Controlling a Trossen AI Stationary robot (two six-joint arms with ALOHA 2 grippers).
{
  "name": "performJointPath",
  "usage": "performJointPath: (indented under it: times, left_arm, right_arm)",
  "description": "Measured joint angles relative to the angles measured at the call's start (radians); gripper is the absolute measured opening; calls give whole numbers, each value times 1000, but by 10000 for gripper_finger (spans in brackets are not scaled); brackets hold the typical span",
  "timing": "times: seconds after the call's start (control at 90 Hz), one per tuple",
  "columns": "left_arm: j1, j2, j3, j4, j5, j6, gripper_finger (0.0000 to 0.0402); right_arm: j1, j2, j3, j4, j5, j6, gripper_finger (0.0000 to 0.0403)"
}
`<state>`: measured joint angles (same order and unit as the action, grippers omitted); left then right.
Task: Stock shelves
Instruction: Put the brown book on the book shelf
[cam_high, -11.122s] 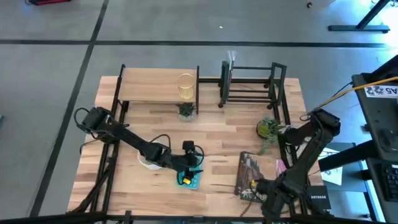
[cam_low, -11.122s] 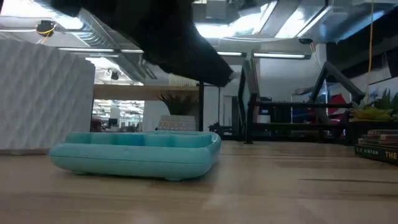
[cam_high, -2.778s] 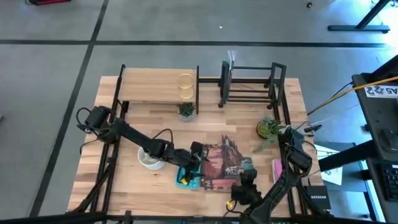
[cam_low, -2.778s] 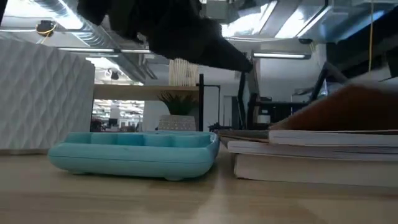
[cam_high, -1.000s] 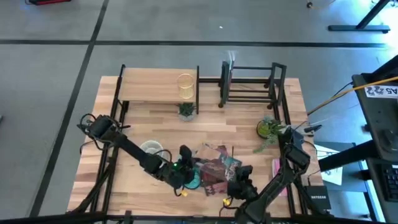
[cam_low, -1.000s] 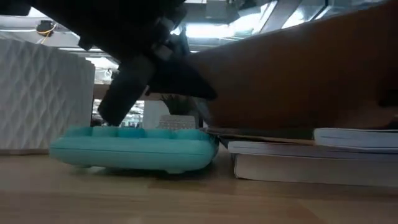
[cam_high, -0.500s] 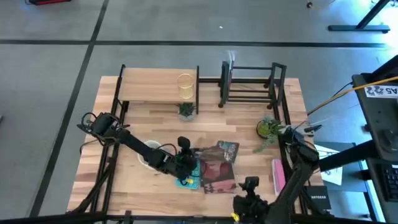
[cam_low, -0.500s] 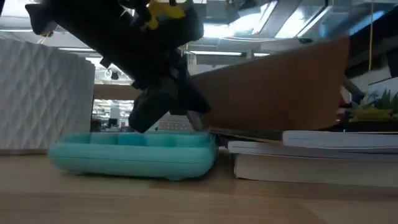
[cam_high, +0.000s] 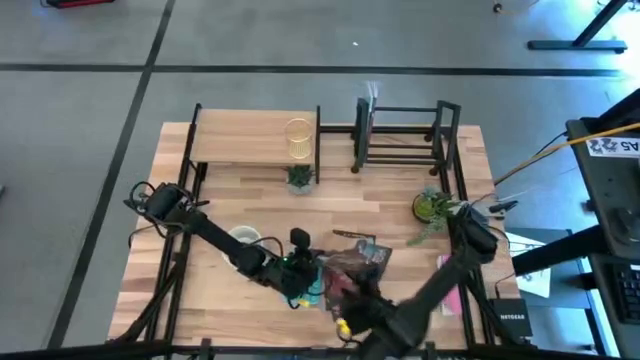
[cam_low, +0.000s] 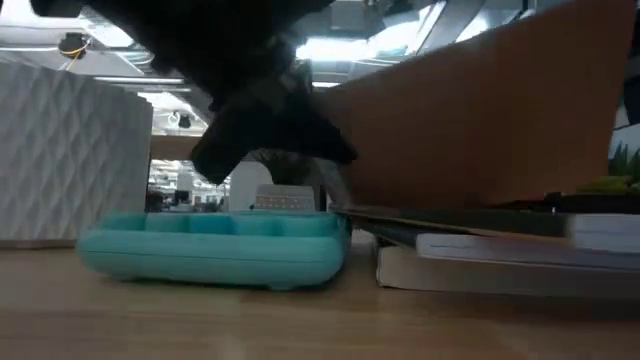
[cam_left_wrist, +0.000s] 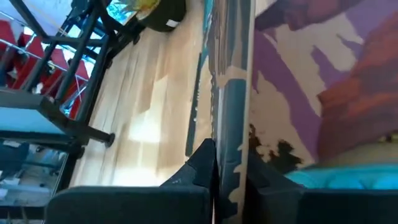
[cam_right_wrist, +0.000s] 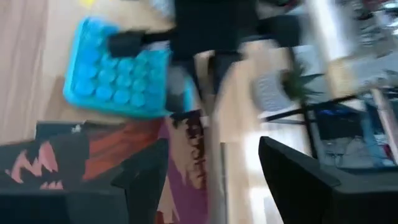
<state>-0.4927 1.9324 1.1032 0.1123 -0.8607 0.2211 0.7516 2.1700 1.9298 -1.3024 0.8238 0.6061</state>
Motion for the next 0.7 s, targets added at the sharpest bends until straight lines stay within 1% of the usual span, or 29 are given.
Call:
performJointPath:
  times: [0.067, 0.167, 0.256, 0.322, 0.411, 0.467, 0.556, 0.6, 0.7]
  left_arm:
    - [1, 0, 2, -1, 4, 0, 1]
    - [-5, 0, 2, -4, 5, 1, 1]
    - [-6, 0, 3, -6, 5, 2, 1]
    - [-10, 0, 3, -6, 5, 0, 1]
    - [-11, 0, 3, -7, 5, -2, 1]
    - [-17, 0, 3, -7, 0, -4, 1]
    - [-28, 0, 3, -6, -29, 2, 1]
    - [-38, 1, 4, 0, -50, 17, 1]
    - [-58, -3, 9, 20, -109, 57, 1]
  right_arm:
    - [-36, 0, -20, -2, -36, -10, 237]
    - [-84, 0, -47, -11, -50, -7, 236]
    - [-125, 0, -50, -7, -80, -7, 219]
    - [-150, 0, -50, -6, -141, -5, 190]
    - [-177, 4, -50, -5, -200, -2, 134]
    - [-181, 5, -50, -4, -217, 0, 94]
    - [-176, 5, -56, -7, -211, 26, 26]
    - [-163, 5, -57, -17, -197, 48, 13]
    - [-129, 6, -57, -69, -154, 145, 17]
